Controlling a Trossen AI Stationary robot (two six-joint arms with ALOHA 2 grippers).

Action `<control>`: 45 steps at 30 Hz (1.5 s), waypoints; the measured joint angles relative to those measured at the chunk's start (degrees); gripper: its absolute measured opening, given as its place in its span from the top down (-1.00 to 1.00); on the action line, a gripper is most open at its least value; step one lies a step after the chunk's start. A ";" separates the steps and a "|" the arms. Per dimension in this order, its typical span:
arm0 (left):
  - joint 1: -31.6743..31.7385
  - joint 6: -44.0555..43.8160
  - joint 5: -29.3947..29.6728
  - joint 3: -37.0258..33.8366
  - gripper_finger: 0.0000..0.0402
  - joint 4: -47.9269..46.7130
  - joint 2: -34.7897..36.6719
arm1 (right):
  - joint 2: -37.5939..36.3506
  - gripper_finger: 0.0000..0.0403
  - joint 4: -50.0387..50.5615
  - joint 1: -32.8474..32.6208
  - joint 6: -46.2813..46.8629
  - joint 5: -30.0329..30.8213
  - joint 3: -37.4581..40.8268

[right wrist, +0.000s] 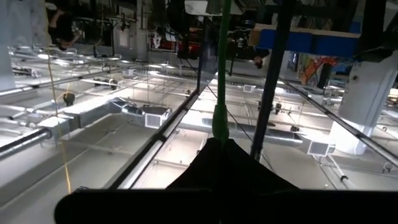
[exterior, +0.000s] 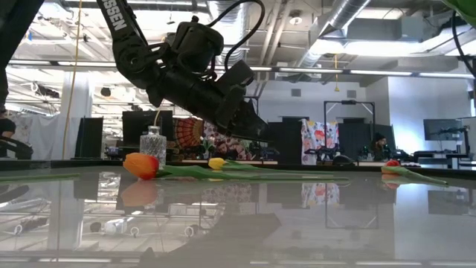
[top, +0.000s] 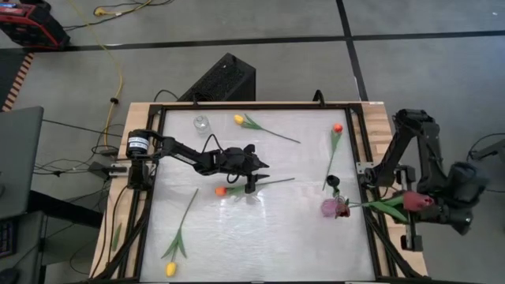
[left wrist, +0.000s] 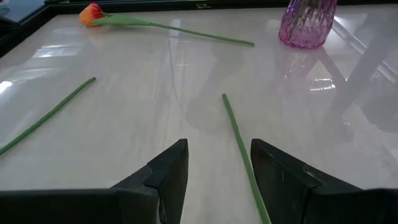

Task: Sort flowers into vase by color
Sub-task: Put the dark red flower into the pink vase

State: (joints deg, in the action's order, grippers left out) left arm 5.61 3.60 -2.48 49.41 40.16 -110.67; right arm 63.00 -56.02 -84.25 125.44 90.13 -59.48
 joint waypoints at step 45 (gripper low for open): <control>0.00 -0.02 0.11 0.00 0.18 -0.37 0.00 | -26.58 0.83 -5.80 -22.38 -9.56 -0.29 24.63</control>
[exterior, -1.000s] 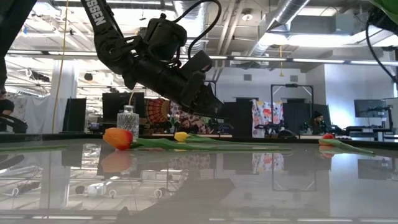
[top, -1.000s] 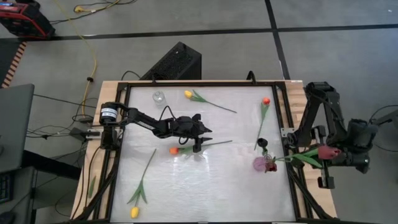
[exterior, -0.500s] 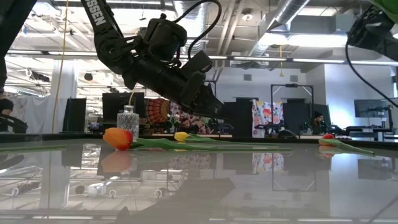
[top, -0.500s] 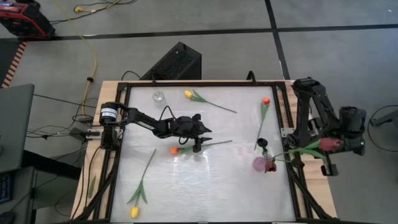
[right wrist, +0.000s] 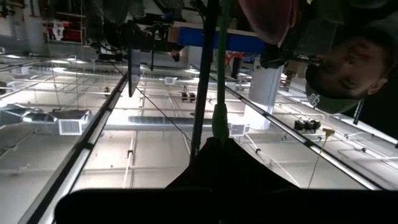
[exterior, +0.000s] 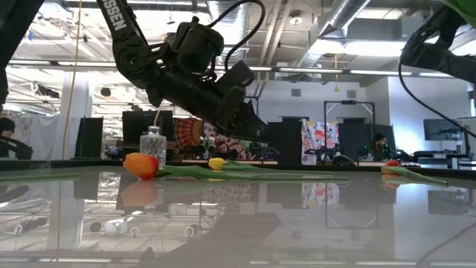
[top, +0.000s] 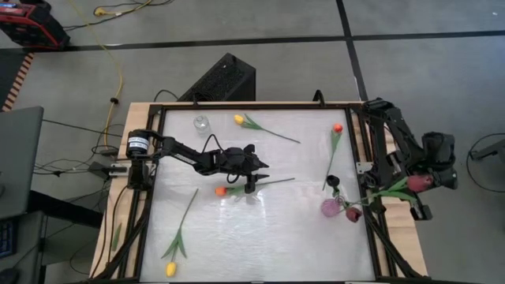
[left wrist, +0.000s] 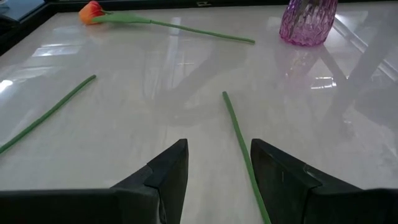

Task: Sort flowers into vase by color
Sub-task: Put the dark red flower into the pink vase

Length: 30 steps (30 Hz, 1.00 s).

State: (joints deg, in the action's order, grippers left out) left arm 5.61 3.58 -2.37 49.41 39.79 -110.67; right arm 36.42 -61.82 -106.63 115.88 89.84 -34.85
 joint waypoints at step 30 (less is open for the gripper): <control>0.01 0.41 0.17 -0.01 0.18 -0.41 0.00 | -4.09 0.83 6.56 -5.58 -3.06 0.12 -4.07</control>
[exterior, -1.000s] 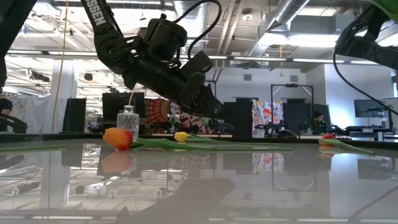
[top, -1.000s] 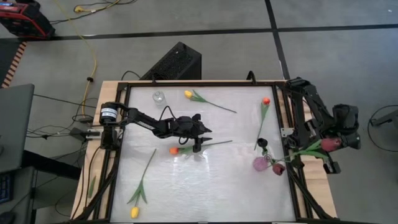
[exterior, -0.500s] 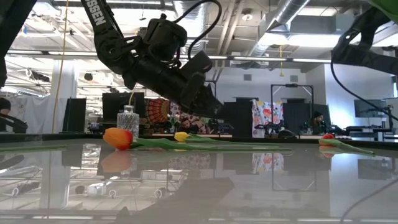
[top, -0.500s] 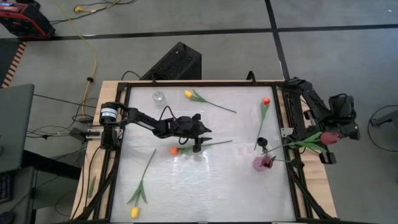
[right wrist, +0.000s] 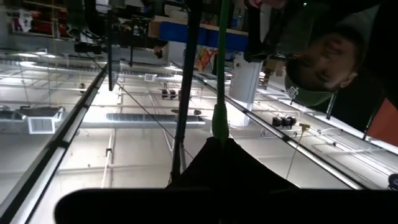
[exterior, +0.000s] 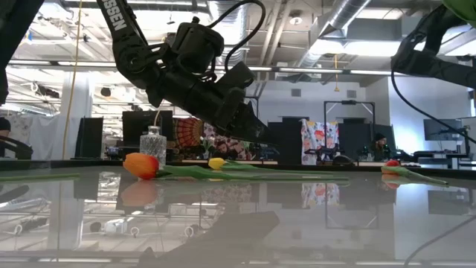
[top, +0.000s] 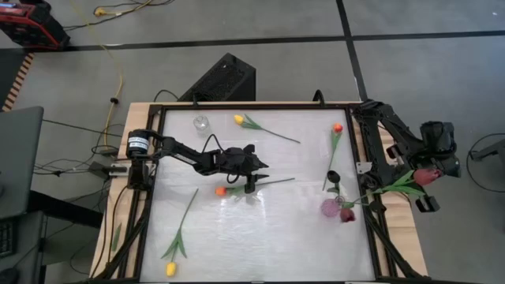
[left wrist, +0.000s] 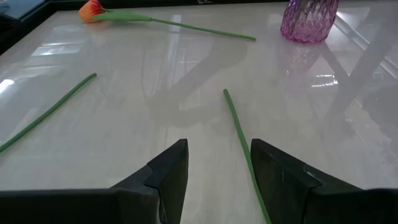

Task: Sort flowers into vase by color
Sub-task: Put the dark red flower into the pink vase

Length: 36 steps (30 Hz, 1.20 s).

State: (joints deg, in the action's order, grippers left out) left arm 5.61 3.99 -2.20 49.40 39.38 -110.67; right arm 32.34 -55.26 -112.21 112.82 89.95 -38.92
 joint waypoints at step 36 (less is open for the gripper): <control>0.02 -0.15 0.00 -0.02 0.18 0.48 0.00 | -7.58 0.79 1.20 2.59 -42.58 0.21 -2.16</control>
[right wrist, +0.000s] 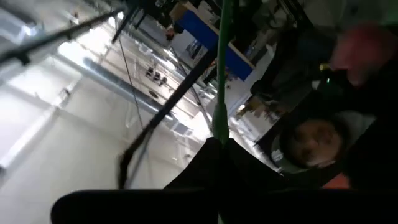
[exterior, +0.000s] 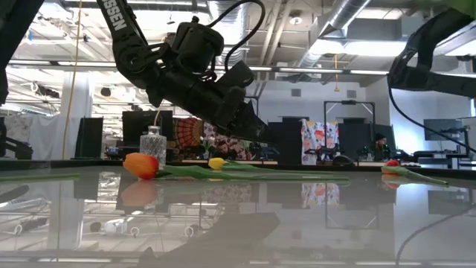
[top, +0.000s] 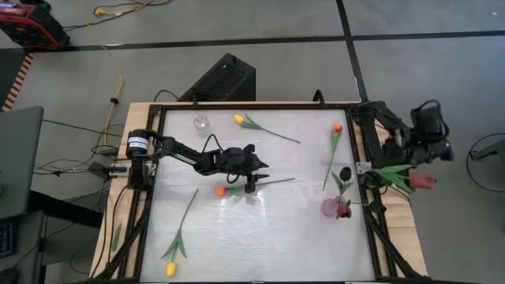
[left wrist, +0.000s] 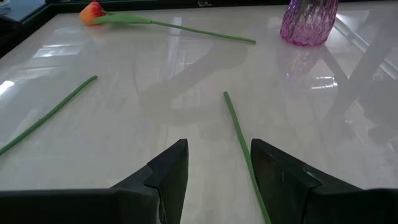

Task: Sort flowers into vase by color
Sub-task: Put the dark red flower into the pink vase

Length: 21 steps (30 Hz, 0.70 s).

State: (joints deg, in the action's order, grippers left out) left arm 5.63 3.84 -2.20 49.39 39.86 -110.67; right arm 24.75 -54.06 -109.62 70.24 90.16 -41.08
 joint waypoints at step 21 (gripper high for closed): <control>-0.02 -2.38 0.00 0.02 0.18 1.27 0.00 | 0.68 0.79 18.69 1.00 -113.16 -2.28 -15.31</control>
State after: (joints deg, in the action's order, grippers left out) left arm 5.61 1.46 -2.20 49.40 41.12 -110.67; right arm 25.44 -35.37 -108.62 -42.92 87.88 -56.39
